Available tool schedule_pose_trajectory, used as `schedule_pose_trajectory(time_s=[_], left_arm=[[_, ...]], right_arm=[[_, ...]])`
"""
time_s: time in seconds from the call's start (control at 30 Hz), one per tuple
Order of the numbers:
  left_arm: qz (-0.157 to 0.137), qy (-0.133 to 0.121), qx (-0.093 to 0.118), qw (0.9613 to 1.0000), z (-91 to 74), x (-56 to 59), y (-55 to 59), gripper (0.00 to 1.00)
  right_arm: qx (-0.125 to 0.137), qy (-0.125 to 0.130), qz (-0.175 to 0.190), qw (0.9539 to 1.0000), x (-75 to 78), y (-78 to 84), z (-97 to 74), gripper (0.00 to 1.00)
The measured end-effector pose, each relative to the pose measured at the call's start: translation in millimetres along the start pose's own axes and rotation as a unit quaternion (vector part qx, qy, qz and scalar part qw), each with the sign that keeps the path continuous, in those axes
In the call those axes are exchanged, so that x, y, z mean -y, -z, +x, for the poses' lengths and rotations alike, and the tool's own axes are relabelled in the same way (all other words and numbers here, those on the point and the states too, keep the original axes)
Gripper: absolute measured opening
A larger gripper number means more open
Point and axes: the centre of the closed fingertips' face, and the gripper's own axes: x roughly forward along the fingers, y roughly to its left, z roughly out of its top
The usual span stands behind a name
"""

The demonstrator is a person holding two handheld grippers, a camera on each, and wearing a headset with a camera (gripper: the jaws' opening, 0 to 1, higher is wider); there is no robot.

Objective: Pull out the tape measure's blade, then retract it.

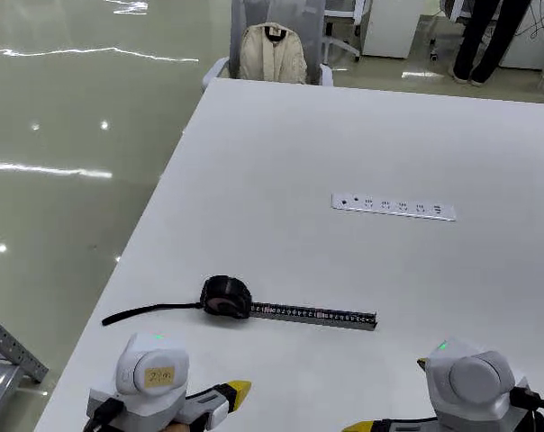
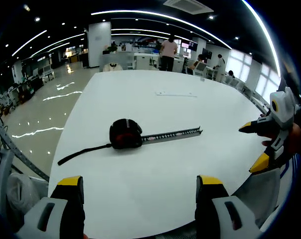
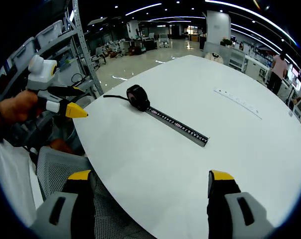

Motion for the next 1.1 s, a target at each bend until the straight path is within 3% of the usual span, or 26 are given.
schedule_pose_trajectory(time_s=[0.07, 0.37, 0.4, 0.77, 1.1], left_arm=[[-0.005, -0.003, -0.005, 1.0000, 15.3, 1.5, -3.6, 0.90], [-0.008, -0.008, -0.003, 0.9999, 25.5, 4.3, -8.3, 0.89], [-0.012, -0.011, 0.002, 0.9999, 33.4, 8.2, -12.3, 0.88], [-0.017, -0.018, 0.000, 0.9997, 44.1, 11.6, -12.9, 0.87], [-0.018, -0.029, 0.004, 0.9994, 54.6, 5.5, -19.5, 0.85]], right_arm=[[-0.001, -0.007, -0.001, 1.0000, 8.5, 3.0, 5.5, 0.97], [0.000, -0.010, -0.007, 0.9999, 15.2, 3.1, 9.3, 0.96], [0.000, -0.018, -0.015, 0.9997, 20.5, 3.8, 13.0, 0.96], [-0.004, -0.029, -0.033, 0.9990, 29.7, 6.6, 22.2, 0.93], [-0.007, -0.044, -0.053, 0.9976, 35.9, 4.8, 34.2, 0.91]])
